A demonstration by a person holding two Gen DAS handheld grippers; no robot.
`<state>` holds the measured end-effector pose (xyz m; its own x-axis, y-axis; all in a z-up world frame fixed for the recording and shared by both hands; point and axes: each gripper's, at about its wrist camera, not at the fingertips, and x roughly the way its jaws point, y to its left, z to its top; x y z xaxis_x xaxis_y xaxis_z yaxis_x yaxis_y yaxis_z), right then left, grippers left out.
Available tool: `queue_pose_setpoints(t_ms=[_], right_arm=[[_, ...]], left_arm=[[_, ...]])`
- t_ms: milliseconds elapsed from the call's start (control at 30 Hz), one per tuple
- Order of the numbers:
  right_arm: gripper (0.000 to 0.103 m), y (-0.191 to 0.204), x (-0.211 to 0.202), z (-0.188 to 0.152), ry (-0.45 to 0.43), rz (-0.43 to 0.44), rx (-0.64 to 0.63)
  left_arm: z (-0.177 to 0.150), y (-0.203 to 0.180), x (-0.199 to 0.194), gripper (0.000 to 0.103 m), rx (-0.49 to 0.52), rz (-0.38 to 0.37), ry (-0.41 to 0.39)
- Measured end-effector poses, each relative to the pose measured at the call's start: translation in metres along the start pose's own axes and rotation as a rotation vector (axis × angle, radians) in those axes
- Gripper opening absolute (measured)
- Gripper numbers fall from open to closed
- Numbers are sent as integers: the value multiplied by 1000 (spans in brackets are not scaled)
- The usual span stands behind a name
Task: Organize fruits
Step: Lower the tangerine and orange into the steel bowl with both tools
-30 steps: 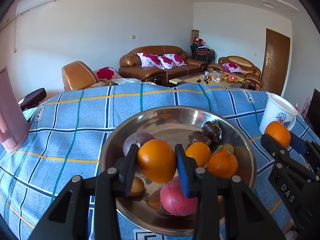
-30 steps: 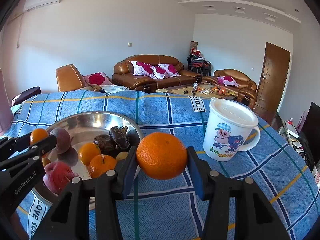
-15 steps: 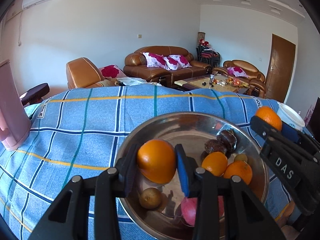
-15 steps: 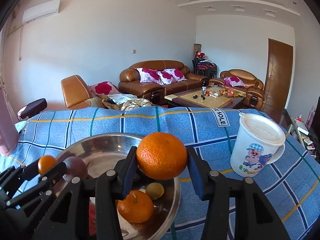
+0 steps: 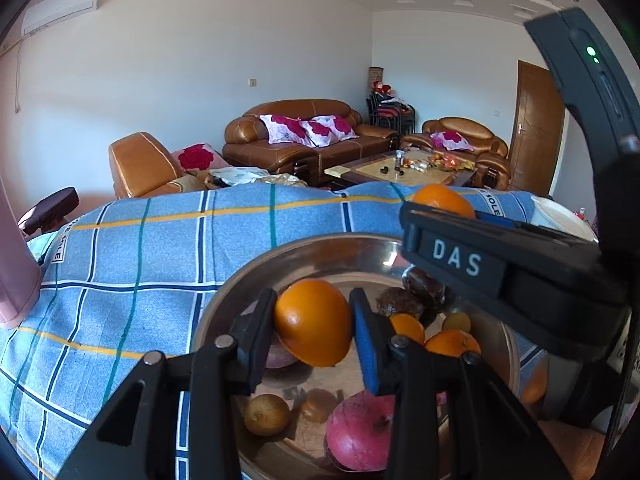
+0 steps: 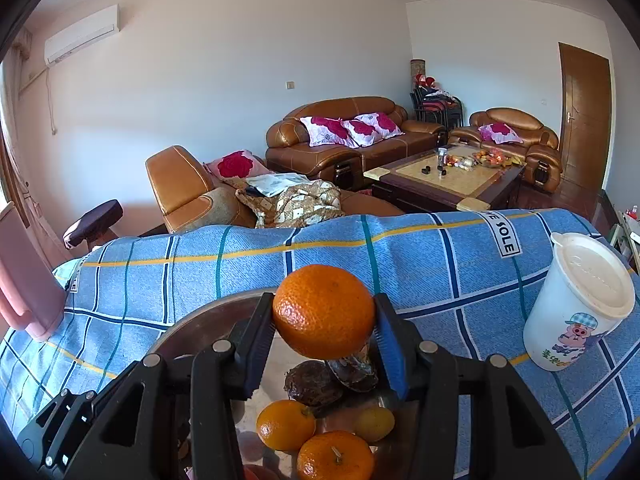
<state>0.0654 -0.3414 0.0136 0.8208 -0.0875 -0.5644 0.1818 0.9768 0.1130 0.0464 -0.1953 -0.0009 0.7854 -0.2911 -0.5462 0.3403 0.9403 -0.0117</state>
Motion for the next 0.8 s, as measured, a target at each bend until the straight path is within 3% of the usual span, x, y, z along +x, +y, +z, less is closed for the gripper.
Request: queue_pose_setpoints(t_ms=[300,800], right_arm=[[51,9,21,-6,101,-2,-53],[51,36,48,-8,282,33,-159]], left_arm=[[-2,8,19,39,-33,5,74],[-1,11,19,39,-40,24,69]])
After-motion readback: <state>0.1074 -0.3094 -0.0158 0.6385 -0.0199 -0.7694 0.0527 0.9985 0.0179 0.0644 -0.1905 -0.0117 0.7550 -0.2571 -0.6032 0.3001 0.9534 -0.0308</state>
